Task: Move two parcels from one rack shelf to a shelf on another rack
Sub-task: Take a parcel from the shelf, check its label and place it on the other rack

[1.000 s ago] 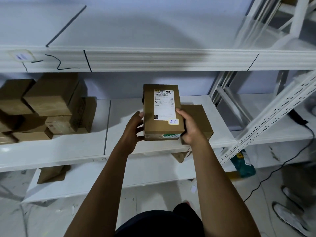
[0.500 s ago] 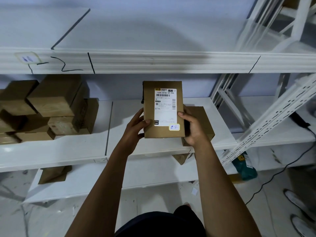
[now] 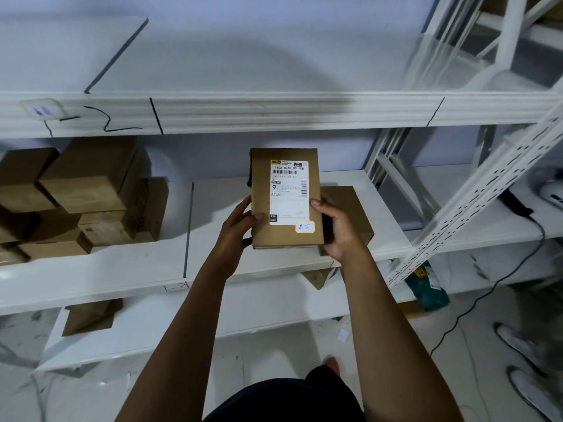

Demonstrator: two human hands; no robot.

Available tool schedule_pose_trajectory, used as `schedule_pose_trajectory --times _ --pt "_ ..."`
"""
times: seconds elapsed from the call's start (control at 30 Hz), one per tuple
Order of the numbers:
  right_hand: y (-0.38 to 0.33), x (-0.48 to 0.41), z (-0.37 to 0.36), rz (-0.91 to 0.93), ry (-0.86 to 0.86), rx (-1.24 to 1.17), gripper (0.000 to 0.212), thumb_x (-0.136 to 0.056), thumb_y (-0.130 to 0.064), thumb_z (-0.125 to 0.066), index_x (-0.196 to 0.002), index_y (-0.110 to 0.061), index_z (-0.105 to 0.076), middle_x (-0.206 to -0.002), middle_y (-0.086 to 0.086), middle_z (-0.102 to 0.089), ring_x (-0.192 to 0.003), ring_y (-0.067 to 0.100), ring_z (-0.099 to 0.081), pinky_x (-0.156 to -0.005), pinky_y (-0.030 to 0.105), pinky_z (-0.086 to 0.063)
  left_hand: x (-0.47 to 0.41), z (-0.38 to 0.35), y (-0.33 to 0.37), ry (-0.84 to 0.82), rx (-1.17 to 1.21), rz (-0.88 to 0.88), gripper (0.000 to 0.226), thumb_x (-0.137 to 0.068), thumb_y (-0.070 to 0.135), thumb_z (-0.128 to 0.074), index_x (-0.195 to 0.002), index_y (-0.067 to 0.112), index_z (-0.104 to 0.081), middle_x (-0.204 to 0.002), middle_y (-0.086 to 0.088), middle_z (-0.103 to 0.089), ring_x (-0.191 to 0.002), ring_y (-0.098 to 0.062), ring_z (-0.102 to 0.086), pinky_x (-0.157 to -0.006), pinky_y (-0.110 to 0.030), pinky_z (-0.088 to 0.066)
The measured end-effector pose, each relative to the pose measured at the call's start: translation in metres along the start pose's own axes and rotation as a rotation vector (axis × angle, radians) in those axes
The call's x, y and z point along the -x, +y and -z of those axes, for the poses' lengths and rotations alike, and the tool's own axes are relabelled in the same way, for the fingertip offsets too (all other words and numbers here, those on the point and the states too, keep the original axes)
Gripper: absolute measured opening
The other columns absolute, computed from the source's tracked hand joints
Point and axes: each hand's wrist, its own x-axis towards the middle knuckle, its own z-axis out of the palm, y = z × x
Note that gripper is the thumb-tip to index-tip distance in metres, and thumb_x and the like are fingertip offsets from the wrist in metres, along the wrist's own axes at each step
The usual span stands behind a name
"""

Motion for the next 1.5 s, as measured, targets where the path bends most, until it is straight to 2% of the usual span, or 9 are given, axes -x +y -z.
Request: schedule_pose_trajectory --times 0.23,0.4,0.57,0.73,0.9,0.97,1.17,1.3,1.5 --pt "0.016 0.023 -0.009 0.031 0.011 0.004 0.064 -0.084 -0.025 -0.074 -0.146 -0.027 -0.059 -0.136 0.01 -0.073 -0.136 0.037 -0.06 -0.118 0.062 -0.038 0.026 0.007 0.007 0.005 0.005 -0.014 0.073 -0.09 0.039 -0.065 -0.16 0.032 -0.046 -0.13 0.013 -0.074 -0.124 -0.022 -0.069 -0.101 -0.046 -0.059" --pt "0.027 0.047 -0.016 0.031 0.019 0.001 0.054 -0.09 -0.027 -0.071 -0.144 -0.026 -0.061 -0.136 0.009 -0.073 -0.134 0.035 -0.062 -0.117 0.061 -0.041 0.047 0.011 0.003 0.003 0.034 -0.028 0.071 -0.09 0.044 -0.063 -0.159 0.031 -0.047 -0.151 -0.001 -0.063 -0.133 -0.029 -0.064 -0.103 -0.049 -0.059" --pt "0.03 0.073 -0.038 0.076 0.014 0.007 0.062 -0.082 -0.036 -0.079 -0.141 -0.028 -0.063 -0.137 0.007 -0.072 -0.134 0.034 -0.062 -0.116 0.064 -0.04 0.071 0.014 0.003 0.015 0.026 -0.063 0.071 -0.092 0.044 -0.059 -0.16 0.026 -0.047 -0.151 -0.002 -0.065 -0.134 -0.031 -0.066 -0.098 -0.041 -0.06" --pt "0.04 0.116 -0.065 0.095 -0.022 -0.045 0.03 -0.095 -0.032 -0.068 -0.124 -0.03 -0.074 -0.132 0.009 -0.074 -0.13 0.037 -0.065 -0.112 0.062 -0.046 0.121 0.011 0.011 0.061 -0.022 -0.096 0.061 -0.089 0.05 -0.06 -0.149 0.042 -0.05 -0.146 0.005 -0.065 -0.13 -0.025 -0.064 -0.114 -0.05 -0.053" --pt "0.059 0.167 -0.092 0.146 0.001 -0.102 0.035 -0.103 -0.027 -0.056 -0.137 -0.021 -0.064 -0.123 0.001 -0.078 -0.107 0.02 -0.075 -0.08 0.035 -0.06 0.177 0.023 0.016 0.089 -0.11 -0.117 0.086 -0.087 0.054 -0.062 -0.165 0.035 -0.032 -0.159 0.004 -0.053 -0.141 -0.021 -0.054 -0.121 -0.051 -0.045" --pt "0.064 0.187 -0.104 0.153 -0.007 -0.121 0.035 -0.105 -0.026 -0.053 -0.138 -0.021 -0.063 -0.123 0.0 -0.078 -0.105 0.017 -0.076 -0.078 0.031 -0.061 0.197 0.029 0.021 0.102 -0.119 -0.127 0.096 -0.08 0.061 -0.063 -0.167 0.035 -0.029 -0.161 0.004 -0.051 -0.144 -0.021 -0.052 -0.122 -0.049 -0.043" --pt "0.07 0.233 -0.176 0.181 -0.07 -0.087 0.029 -0.107 -0.024 -0.049 -0.129 -0.029 -0.066 -0.118 -0.007 -0.08 -0.104 0.012 -0.077 -0.076 0.027 -0.061 0.249 0.08 0.046 0.215 -0.011 -0.162 0.098 -0.077 0.052 -0.067 -0.166 0.028 -0.035 -0.159 -0.004 -0.055 -0.142 -0.026 -0.055 -0.123 -0.056 -0.042" --pt "0.077 0.246 -0.245 0.262 -0.128 -0.025 0.028 -0.107 -0.021 -0.047 -0.124 -0.033 -0.065 -0.114 -0.012 -0.08 -0.103 0.009 -0.077 -0.076 0.025 -0.061 0.272 0.132 0.074 0.282 0.067 -0.216 0.119 -0.059 0.061 -0.071 -0.166 0.026 -0.035 -0.16 -0.01 -0.052 -0.143 -0.031 -0.052 -0.121 -0.056 -0.042" --pt "0.109 0.245 -0.366 0.352 -0.129 -0.008 0.038 -0.105 -0.021 -0.049 -0.141 -0.031 -0.057 -0.121 -0.013 -0.078 -0.111 0.01 -0.075 -0.086 0.028 -0.061 0.287 0.253 0.102 0.236 0.134 -0.315 0.111 -0.059 0.051 -0.068 -0.163 0.025 -0.038 -0.139 0.002 -0.067 -0.121 -0.015 -0.066 -0.095 -0.03 -0.054"
